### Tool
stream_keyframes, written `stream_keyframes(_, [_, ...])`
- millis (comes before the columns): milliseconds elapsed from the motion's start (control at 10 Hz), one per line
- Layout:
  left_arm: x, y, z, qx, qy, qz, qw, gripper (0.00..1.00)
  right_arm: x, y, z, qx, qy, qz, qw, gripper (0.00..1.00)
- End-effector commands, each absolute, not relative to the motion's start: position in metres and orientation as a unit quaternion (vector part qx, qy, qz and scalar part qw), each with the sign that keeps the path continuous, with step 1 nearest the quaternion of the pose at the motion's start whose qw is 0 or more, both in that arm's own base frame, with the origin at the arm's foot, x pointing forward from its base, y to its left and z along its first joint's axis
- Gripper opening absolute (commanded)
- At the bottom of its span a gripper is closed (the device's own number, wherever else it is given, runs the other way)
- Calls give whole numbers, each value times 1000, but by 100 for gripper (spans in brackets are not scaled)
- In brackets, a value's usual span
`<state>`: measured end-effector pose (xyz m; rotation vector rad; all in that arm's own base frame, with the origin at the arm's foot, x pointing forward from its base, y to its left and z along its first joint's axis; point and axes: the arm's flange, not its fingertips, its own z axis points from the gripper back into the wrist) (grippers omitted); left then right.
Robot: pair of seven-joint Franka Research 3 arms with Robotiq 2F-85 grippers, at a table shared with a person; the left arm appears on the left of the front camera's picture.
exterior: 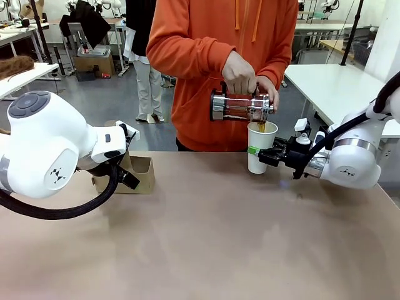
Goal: Pour a drink into a cup and package it in a carrier.
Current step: When a person places the Paper Cup Lid on the 600 ml Paper Cup , lift the 600 ml Paper Cup.
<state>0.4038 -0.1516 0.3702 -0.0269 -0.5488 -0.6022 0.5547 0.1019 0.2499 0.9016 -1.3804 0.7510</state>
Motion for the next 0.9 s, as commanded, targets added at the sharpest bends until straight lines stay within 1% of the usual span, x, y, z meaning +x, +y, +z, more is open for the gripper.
stream_keyframes(0, [404,-151,371,-14,-267,-293,918,100,553,104,251,393,-600,325,616,80])
stream_keyframes(800, [404,-151,371,-14,-267,-293,918,100,553,104,251,393,-600,325,616,80])
